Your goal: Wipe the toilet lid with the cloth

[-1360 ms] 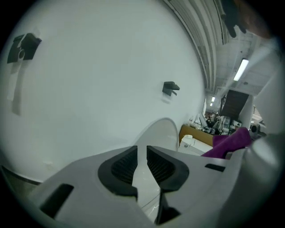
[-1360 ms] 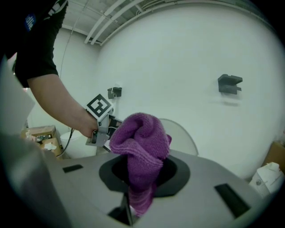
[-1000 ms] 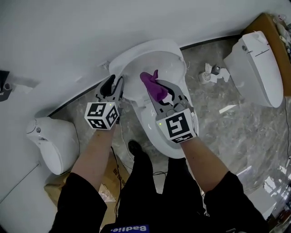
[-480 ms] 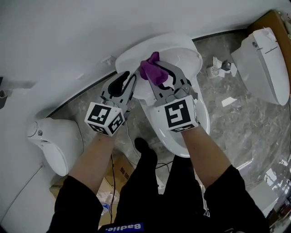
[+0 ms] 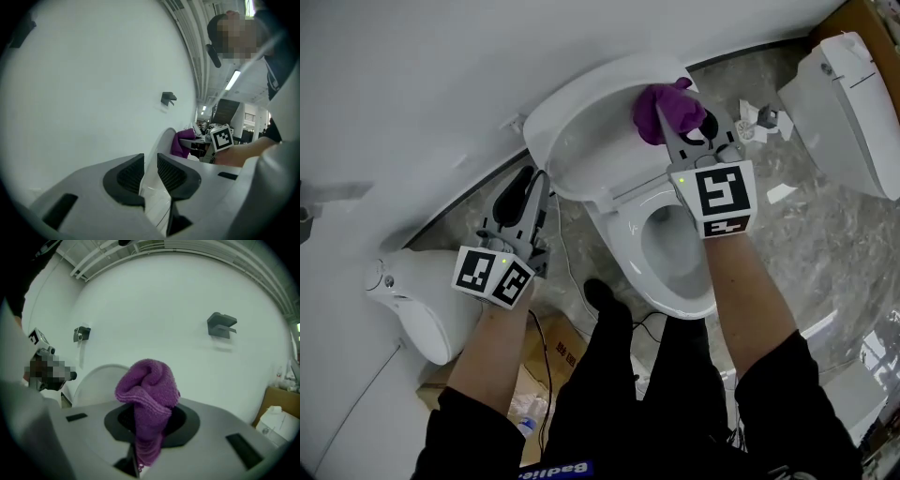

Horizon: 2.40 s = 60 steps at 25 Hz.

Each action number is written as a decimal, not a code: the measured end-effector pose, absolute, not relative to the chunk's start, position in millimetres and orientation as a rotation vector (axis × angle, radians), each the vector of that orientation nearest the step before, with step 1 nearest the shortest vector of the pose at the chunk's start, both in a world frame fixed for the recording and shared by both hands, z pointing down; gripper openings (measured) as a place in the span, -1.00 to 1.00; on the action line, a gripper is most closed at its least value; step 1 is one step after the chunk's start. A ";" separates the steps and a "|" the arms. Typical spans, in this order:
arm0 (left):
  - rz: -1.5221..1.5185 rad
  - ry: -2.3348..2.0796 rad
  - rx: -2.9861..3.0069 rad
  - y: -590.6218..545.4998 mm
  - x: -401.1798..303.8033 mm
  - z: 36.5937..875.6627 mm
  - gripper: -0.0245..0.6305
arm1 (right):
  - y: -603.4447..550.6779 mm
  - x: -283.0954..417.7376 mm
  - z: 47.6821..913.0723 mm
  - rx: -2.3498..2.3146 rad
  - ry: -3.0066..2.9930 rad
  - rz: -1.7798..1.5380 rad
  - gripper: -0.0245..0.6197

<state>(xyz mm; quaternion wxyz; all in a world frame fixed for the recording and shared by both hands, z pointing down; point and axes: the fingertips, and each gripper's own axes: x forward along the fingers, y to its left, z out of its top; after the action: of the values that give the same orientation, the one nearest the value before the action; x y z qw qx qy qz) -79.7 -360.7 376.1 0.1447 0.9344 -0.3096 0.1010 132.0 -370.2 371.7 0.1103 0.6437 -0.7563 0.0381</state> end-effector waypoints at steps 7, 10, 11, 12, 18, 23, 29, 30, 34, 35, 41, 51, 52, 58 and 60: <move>0.270 -0.922 2.700 -353.4 -108.6 380.1 -0.71 | -371.4 78.7 383.9 1.842 -2.275 0.095 -0.74; 0.254 -0.900 2.708 -346.0 -115.6 378.5 -0.76 | -370.9 48.3 390.7 1.802 -2.296 0.102 -0.74; 0.246 -0.891 2.712 -343.3 -118.4 377.6 -0.77 | -371.1 40.0 392.2 1.800 -2.299 0.106 -0.74; 0.237 -0.884 2.717 -340.7 -121.9 376.6 -0.78 | -371.4 32.9 393.4 1.804 -2.300 0.114 -0.74; 0.201 -0.885 2.714 -328.3 -153.9 376.0 -0.85 | -368.0 -5.7 400.9 1.803 -2.316 0.151 -0.74; 0.238 -0.874 2.713 -324.0 -162.8 391.9 -0.85 | -359.8 -52.7 414.1 1.694 -2.362 0.131 -0.74; 0.230 -0.906 2.695 -314.8 -161.2 400.4 -0.85 | -356.7 -54.9 424.2 1.686 -2.399 0.123 -0.74; 0.234 -0.914 2.687 -311.5 -162.1 402.5 -0.85 | -357.0 -52.5 427.2 1.669 -2.397 0.113 -0.74; 0.264 -0.956 2.657 -300.0 -162.9 411.4 -0.85 | -360.3 -30.5 440.5 1.621 -2.374 0.112 -0.74; 0.272 -0.975 2.643 -298.6 -162.3 413.8 -0.85 | -361.3 -22.8 442.9 1.610 -2.369 0.106 -0.74; 0.266 -1.047 2.590 -297.6 -133.4 418.2 -0.85 | -364.2 40.8 449.8 1.561 -2.338 0.056 -0.74; 0.234 -1.003 2.572 -291.0 -95.4 429.5 -0.85 | -359.9 155.2 458.9 1.730 -2.180 0.019 -0.74; 0.241 -0.994 2.578 -291.1 -96.7 430.8 -0.85 | -358.5 163.5 461.7 1.766 -2.159 0.037 -0.74; 0.271 -0.940 2.614 -295.4 -116.1 435.1 -0.85 | -356.6 162.3 473.2 1.909 -2.081 0.078 -0.74; 0.276 -0.922 2.626 -295.7 -126.7 436.8 -0.85 | -356.3 146.6 480.9 1.925 -2.078 0.098 -0.74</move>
<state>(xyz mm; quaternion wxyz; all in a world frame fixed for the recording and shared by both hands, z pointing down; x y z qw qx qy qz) -126.7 -295.7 436.8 0.1717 0.9250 -0.3247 0.0971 146.6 -356.3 480.9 0.1529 0.6712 -0.7245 0.0343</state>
